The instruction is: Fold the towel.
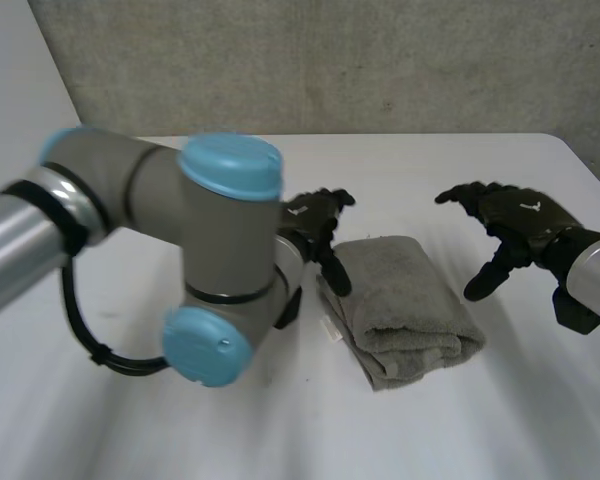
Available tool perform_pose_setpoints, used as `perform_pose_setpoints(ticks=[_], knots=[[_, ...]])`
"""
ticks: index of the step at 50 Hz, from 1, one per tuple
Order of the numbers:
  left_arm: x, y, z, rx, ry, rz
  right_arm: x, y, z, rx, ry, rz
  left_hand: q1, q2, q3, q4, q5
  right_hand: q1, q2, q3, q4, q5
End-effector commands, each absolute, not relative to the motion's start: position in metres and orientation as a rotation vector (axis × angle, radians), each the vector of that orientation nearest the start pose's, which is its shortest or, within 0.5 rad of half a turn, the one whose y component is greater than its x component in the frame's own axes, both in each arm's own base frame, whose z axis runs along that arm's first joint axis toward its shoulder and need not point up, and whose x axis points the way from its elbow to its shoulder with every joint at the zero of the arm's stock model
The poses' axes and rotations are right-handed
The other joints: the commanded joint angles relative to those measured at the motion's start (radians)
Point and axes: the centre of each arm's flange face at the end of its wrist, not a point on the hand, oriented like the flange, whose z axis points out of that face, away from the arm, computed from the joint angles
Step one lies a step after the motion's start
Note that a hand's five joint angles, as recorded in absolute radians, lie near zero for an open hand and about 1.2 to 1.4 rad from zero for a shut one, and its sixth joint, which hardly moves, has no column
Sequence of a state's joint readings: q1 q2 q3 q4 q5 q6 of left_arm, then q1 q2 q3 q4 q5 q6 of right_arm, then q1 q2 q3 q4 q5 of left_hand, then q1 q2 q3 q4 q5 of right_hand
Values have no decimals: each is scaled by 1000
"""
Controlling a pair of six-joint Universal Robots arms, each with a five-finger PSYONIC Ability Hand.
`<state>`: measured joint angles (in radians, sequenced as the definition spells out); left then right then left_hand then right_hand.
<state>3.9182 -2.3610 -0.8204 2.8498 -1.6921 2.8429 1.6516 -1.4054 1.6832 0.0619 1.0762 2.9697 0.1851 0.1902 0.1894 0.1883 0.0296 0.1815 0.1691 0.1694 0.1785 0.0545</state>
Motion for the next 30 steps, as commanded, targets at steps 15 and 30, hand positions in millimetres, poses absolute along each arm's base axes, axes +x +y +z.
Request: perform_pose_setpoints(ticks=[15,30], knots=[[-413,-202,122,-466,-2369,1235,208,-308,143,-765,2307,-1249,52,47,48,49,33,-7,5,5,-4,-54],[-402,-210,229,-357,-2161,1440,219,-310,223,-785,2110,-1612,11,6,7,8,-8,-7,5,5,-4,-54]])
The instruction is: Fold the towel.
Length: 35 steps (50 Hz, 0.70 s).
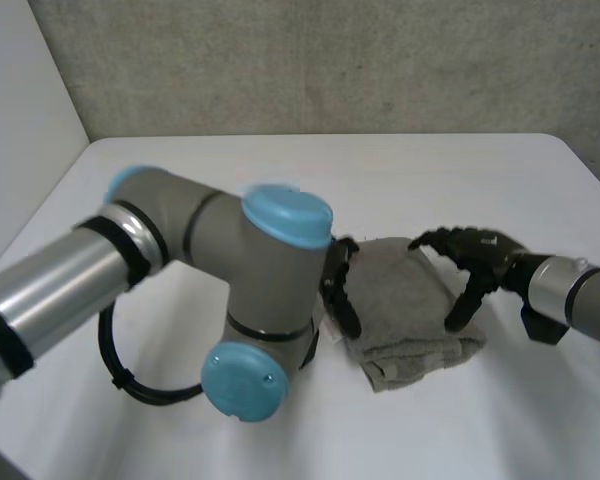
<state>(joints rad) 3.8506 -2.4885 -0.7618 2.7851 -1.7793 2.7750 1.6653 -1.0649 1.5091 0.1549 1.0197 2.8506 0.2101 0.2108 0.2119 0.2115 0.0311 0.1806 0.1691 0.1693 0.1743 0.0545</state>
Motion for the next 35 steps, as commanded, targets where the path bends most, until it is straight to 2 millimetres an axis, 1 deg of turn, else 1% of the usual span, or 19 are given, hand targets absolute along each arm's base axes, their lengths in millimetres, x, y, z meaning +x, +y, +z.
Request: perform_pose_setpoints(ticks=[1,2,3,4,5,6,7,8,9,10,11,13,14,15,16,18,21,29,35], knots=[[-395,-213,247,461,2990,-2073,218,-312,236,-740,2087,-1681,-20,-21,-22,-21,-16,-6,5,5,0,-54],[-384,-218,264,407,2960,-2118,218,-312,236,-739,2086,-1682,-26,-27,-28,-27,-21,-6,5,5,0,-54],[-384,-218,264,407,2960,-2119,216,-312,250,-696,2062,-1758,-26,-27,-28,-27,-21,-6,5,5,0,-54],[-370,-222,277,360,2931,-2130,214,-310,267,-651,2034,-1846,-26,-27,-28,-27,-21,-6,5,5,0,-54],[-354,-225,291,316,2897,-2143,214,-310,268,-650,2034,-1846,-26,-27,-28,-27,-21,-6,5,5,0,-54],[-354,-225,291,315,2897,-2143,211,-305,287,-607,2001,-1940,-26,-27,-28,-27,-21,-6,5,5,0,-54],[-338,-226,306,291,2851,-2172,209,-300,303,-573,1979,-2020,-26,-27,-28,-27,-21,-6,5,5,0,-54],[-338,-226,306,291,2851,-2172,209,-300,303,-573,1979,-2021,-26,-27,-28,-27,-21,-6,5,5,0,-54],[-324,-227,318,276,2803,-2196,207,-295,312,-545,1975,-2078,-29,-30,-31,-30,-24,-6,5,5,0,-54],[-309,-228,324,268,2762,-2192,207,-295,313,-544,1975,-2078,-29,-30,-31,-30,-24,-6,5,5,0,-54],[-309,-228,324,268,2761,-2192,206,-293,319,-513,1982,-2122,-29,-30,-31,-30,-24,-6,5,5,0,-54],[-284,-225,327,288,2692,-2156,205,-290,325,-480,1990,-2161,-29,-30,-31,-30,-24,-6,5,5,0,-54],[-284,-225,327,288,2691,-2156,204,-286,332,-448,1994,-2195,-29,-30,-31,-30,-24,-6,5,5,0,-54],[-272,-223,329,296,2648,-2150,205,-281,337,-434,1997,-2211,-32,-33,-34,-33,-27,-6,5,5,0,-54],[-272,-223,329,296,2647,-2150,205,-281,337,-434,1997,-2211,-32,-33,-34,-33,-27,-6,5,5,0,-54],[-253,-217,328,299,2590,-2138,206,-275,341,-430,2005,-2216,-35,-35,-37,-36,-30,-6,5,5,0,-54],[-241,-211,324,286,2554,-2152,211,-267,344,-437,2013,-2206,-35,-36,-37,-36,-30,-6,5,5,0,-54],[-230,-210,331,286,2443,-2360,215,-265,340,-445,2026,-2187,-32,-33,-34,-33,-27,-6,5,5,0,-54],[-231,-214,338,334,2436,-2416,217,-268,334,-457,2044,-2164,-26,-27,-28,-27,-21,-6,5,5,0,-54]])
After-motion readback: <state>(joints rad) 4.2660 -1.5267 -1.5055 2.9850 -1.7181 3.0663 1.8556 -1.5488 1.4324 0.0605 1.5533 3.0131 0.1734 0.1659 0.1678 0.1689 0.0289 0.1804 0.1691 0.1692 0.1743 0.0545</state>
